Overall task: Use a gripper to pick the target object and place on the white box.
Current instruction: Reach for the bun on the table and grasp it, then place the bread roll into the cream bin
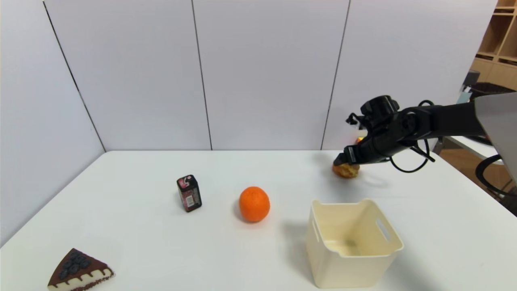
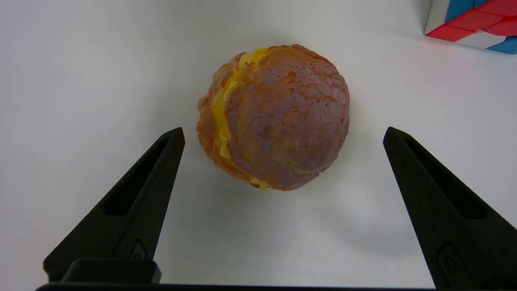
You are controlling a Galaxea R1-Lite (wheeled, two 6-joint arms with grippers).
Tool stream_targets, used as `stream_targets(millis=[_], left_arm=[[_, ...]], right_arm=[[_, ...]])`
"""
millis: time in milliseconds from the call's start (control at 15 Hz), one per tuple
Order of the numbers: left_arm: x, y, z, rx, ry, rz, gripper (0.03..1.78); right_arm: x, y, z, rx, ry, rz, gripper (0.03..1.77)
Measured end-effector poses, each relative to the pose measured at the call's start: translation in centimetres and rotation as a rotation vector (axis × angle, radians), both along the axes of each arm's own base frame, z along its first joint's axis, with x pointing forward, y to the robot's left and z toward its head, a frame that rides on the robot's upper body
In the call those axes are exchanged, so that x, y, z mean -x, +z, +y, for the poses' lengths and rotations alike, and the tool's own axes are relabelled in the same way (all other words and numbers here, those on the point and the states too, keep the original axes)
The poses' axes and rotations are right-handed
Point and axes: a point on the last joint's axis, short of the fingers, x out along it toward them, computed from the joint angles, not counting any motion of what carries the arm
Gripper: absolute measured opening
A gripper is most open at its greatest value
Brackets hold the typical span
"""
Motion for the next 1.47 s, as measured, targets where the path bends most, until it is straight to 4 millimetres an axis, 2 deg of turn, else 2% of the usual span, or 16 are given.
stream_targets(millis=[400,600,733,1000,1200,1467], left_arm=[[0.0,0.0,0.0,0.0,0.0,0.0,1.69],[0.0,0.0,0.0,0.0,0.0,0.0,1.69],[0.0,0.0,0.0,0.0,0.0,0.0,1.69],[0.0,0.0,0.0,0.0,0.0,0.0,1.69],[0.0,0.0,0.0,0.0,0.0,0.0,1.69],[0.0,0.0,0.0,0.0,0.0,0.0,1.69]], right_arm=[[-1.1,-1.5,-0.4,0.0,-0.012,0.022,1.7],[-1.1,-1.7,-0.5,0.002,-0.012,0.026,1.24],[-1.1,-1.7,-0.4,0.003,-0.012,0.027,1.0],[-1.0,-1.5,-0.5,0.003,-0.011,0.027,0.71],[-0.7,-1.1,-0.3,0.004,-0.008,0.024,0.71],[1.1,1.2,-0.2,-0.006,0.005,-0.002,0.71]])
